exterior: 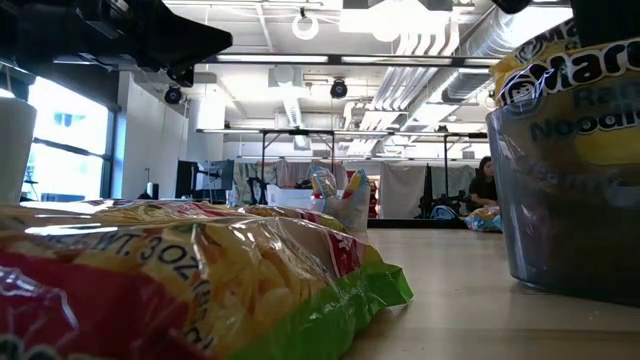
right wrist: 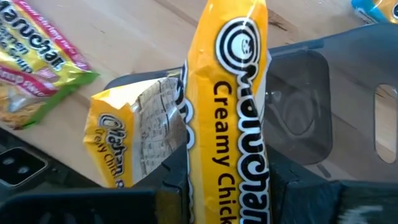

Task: Sort Maruchan noodles
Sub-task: Put the yellow noodle pack into the black bin

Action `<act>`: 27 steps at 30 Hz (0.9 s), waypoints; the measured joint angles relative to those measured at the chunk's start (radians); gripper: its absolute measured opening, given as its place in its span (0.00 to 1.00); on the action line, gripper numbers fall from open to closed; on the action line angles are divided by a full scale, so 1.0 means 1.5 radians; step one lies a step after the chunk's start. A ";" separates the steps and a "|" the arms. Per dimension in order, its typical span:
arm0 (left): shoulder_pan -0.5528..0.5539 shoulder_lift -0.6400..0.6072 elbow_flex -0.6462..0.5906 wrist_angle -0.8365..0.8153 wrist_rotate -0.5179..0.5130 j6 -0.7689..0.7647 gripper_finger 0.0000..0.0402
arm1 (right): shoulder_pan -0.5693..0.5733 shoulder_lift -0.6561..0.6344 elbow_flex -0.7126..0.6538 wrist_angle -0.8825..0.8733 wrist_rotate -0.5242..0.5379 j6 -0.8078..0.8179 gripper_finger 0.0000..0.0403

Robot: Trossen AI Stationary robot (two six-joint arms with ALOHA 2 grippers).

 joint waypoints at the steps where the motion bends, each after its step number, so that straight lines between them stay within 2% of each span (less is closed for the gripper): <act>1: 0.000 0.000 0.000 0.000 0.000 0.000 0.00 | 0.001 0.004 0.000 0.000 0.000 0.000 0.23; 21: 0.000 0.000 0.000 -0.002 0.000 0.000 0.00 | 0.012 0.061 -0.001 0.019 0.014 -0.050 0.24; 27: 0.000 0.000 0.000 -0.002 0.000 -0.001 0.00 | 0.012 0.060 -0.001 0.030 0.011 -0.091 0.33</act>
